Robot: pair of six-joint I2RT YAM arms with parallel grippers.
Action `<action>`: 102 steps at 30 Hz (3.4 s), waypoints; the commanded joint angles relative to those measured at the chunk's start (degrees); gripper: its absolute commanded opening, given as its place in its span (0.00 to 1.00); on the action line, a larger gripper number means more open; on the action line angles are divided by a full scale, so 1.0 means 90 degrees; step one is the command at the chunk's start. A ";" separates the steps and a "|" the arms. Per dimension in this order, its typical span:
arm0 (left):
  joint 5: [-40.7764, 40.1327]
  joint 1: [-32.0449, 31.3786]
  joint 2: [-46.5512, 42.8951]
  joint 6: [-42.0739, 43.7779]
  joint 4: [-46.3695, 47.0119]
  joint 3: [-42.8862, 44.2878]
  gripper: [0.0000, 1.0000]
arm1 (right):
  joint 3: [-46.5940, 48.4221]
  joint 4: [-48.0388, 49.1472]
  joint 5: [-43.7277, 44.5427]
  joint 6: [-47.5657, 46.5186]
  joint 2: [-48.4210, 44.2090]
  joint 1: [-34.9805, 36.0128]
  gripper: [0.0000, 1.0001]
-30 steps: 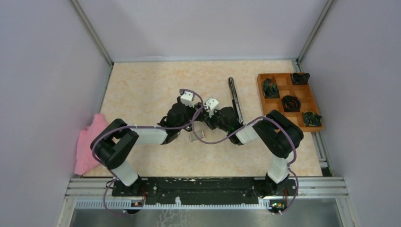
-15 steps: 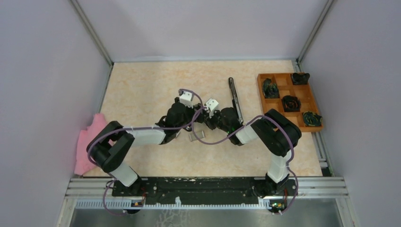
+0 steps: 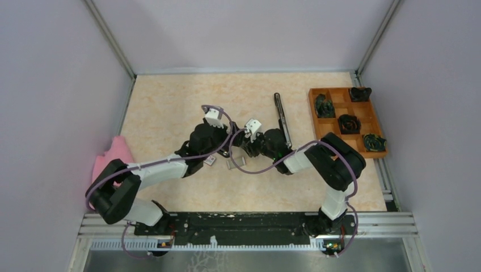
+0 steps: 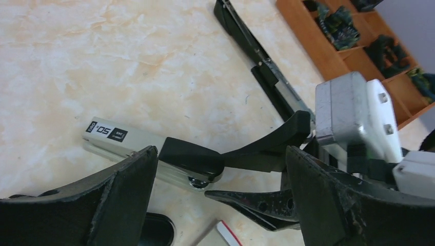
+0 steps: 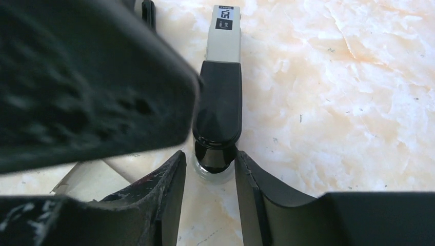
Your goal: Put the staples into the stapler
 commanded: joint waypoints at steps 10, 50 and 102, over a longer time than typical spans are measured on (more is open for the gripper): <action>0.0328 0.1069 -0.1577 -0.1391 -0.1636 -0.0715 0.99 | 0.0577 -0.2354 0.0193 -0.0261 -0.1498 0.0067 0.50; -0.0535 0.1343 -0.3760 -0.0585 -0.2237 -0.1877 0.99 | 0.2760 -0.5359 0.0585 -0.0414 0.0850 0.0329 0.05; -0.0344 0.1353 -0.4293 -0.1791 -0.4123 -0.0461 0.99 | 0.2543 -0.5098 0.3041 0.1159 -0.1543 0.1435 0.62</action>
